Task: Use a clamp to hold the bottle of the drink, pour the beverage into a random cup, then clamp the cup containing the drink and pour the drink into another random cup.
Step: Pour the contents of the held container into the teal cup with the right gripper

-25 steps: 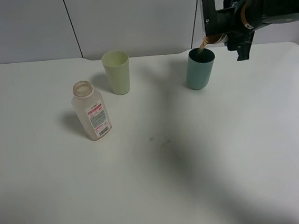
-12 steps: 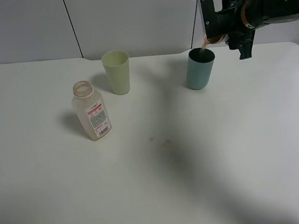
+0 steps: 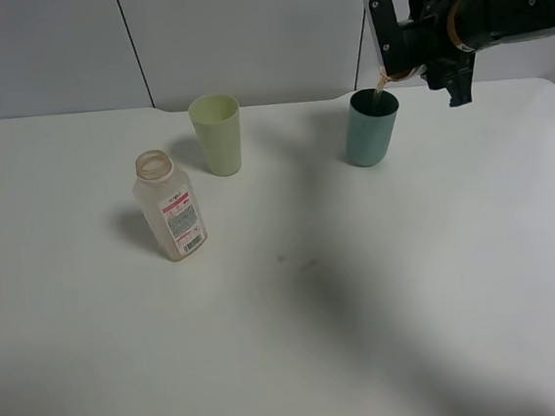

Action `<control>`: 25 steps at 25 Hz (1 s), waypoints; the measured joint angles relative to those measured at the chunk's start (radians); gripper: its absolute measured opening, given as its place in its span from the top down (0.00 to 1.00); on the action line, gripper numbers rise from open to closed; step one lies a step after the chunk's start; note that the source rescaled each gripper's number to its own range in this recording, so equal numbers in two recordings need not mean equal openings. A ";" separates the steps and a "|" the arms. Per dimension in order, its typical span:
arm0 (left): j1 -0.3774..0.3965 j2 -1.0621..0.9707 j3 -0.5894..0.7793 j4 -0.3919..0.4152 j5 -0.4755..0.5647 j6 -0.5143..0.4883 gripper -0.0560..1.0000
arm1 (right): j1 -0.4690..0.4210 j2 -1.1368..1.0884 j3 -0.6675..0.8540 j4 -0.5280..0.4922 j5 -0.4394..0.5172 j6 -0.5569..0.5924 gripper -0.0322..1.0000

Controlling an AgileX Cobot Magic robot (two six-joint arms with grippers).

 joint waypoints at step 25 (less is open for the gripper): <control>0.000 0.000 0.000 0.000 0.000 0.000 0.00 | 0.011 0.000 -0.001 -0.263 0.009 0.000 0.97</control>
